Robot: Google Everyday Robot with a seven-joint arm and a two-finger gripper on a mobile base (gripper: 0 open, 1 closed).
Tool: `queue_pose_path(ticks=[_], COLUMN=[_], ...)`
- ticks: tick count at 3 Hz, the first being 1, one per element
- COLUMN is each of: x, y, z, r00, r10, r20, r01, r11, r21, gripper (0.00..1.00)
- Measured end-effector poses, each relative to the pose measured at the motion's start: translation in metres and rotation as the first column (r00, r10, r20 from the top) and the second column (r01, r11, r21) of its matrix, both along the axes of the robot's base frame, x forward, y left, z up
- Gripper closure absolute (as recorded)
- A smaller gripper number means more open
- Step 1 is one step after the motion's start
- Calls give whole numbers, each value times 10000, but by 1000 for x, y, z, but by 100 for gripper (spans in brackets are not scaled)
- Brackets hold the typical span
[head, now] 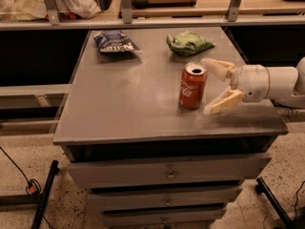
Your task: Knock coke can over
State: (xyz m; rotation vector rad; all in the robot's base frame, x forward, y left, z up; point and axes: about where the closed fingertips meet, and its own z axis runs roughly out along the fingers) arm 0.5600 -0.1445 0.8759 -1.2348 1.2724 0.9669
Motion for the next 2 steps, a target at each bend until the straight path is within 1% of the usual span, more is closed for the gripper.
queue_pose_path(ticks=[1, 2], x=[-12, -26], y=[-3, -5], z=[2, 3], r00=[9996, 9983], r10=[235, 477], r20=[-163, -324], r01=[-235, -480], r11=[9997, 9988], r21=[10, -110], gripper=[24, 47])
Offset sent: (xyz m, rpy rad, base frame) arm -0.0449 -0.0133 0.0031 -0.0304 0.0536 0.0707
